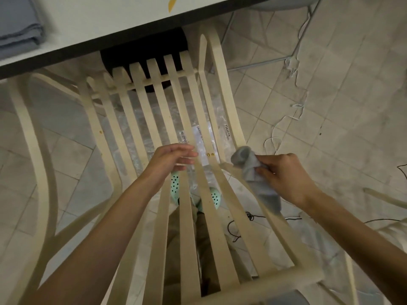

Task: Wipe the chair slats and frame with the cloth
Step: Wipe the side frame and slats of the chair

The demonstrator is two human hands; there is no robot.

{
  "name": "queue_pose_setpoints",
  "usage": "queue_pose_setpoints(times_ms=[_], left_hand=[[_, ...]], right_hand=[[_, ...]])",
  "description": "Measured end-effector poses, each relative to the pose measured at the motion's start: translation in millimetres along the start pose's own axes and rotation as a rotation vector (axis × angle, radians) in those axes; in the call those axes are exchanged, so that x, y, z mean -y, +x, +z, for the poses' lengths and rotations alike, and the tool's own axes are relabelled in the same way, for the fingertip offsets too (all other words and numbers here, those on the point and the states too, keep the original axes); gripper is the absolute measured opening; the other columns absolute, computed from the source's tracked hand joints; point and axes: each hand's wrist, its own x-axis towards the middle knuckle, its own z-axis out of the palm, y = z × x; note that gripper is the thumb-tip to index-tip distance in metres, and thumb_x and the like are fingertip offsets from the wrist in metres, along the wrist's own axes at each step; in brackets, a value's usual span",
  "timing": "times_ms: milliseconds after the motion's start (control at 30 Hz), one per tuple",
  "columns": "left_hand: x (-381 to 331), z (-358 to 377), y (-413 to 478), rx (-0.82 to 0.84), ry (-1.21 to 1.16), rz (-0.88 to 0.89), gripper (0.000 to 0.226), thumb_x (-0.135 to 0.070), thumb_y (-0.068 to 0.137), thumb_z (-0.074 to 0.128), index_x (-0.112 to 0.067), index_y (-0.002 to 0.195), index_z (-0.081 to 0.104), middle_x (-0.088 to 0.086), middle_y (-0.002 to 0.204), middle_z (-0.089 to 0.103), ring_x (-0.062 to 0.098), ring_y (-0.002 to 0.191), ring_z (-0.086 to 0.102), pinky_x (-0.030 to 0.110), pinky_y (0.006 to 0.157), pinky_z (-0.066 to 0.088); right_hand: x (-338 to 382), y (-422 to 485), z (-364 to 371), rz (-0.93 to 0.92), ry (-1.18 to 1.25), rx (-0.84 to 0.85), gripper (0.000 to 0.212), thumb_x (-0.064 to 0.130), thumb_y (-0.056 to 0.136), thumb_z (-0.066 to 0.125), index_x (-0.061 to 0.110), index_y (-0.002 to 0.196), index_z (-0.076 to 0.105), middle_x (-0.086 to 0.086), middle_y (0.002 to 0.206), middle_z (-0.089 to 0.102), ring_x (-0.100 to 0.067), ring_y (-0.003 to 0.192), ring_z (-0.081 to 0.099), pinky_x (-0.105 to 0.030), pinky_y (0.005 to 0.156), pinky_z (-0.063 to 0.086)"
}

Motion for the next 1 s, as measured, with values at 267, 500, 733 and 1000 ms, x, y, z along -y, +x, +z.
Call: queue_pose_setpoints(times_ms=[267,500,733,1000], left_hand=[[15.6,-8.3,-53.7,0.123,0.143,-0.023,0.021,-0.015,0.095,0.055,-0.012,0.111,0.069,0.004,0.100,0.075,0.013,0.086,0.070,0.023,0.077,0.050],[28.1,-7.1,-113.8,0.142,0.122,0.046,0.022,-0.009,0.095,0.052,-0.014,0.107,0.070,0.005,0.086,0.077,0.015,0.083,0.072,0.018,0.073,0.051],[42.6,-13.1,-163.9,-0.029,0.125,0.117,0.022,-0.005,0.095,0.052,-0.013,0.105,0.070,0.004,0.087,0.076,0.014,0.081,0.070,0.012,0.072,0.049],[56.1,-29.8,-196.9,-0.243,0.290,0.144,0.023,-0.011,0.093,0.056,-0.025,0.104,0.070,-0.008,0.090,0.076,0.010,0.086,0.070,0.030,0.088,0.050]], right_hand=[[32.4,-30.1,-4.9,-0.151,0.127,0.398,0.023,0.004,0.091,0.054,0.014,0.105,0.070,-0.005,0.086,0.070,-0.014,0.080,0.064,-0.031,0.074,0.049],[40.4,-67.8,24.1,-0.274,-0.241,0.568,0.034,0.016,0.096,0.043,0.016,0.127,0.057,-0.007,0.118,0.064,-0.029,0.107,0.061,-0.042,0.090,0.050],[70.4,-121.1,-32.1,-0.358,-0.005,0.572,0.028,0.018,0.098,0.046,0.031,0.109,0.068,0.019,0.102,0.063,-0.002,0.096,0.055,-0.016,0.083,0.040],[99.8,-97.3,5.2,-0.384,-0.074,0.776,0.029,0.017,0.101,0.038,0.019,0.113,0.064,0.006,0.106,0.064,-0.009,0.092,0.059,-0.015,0.080,0.042]])
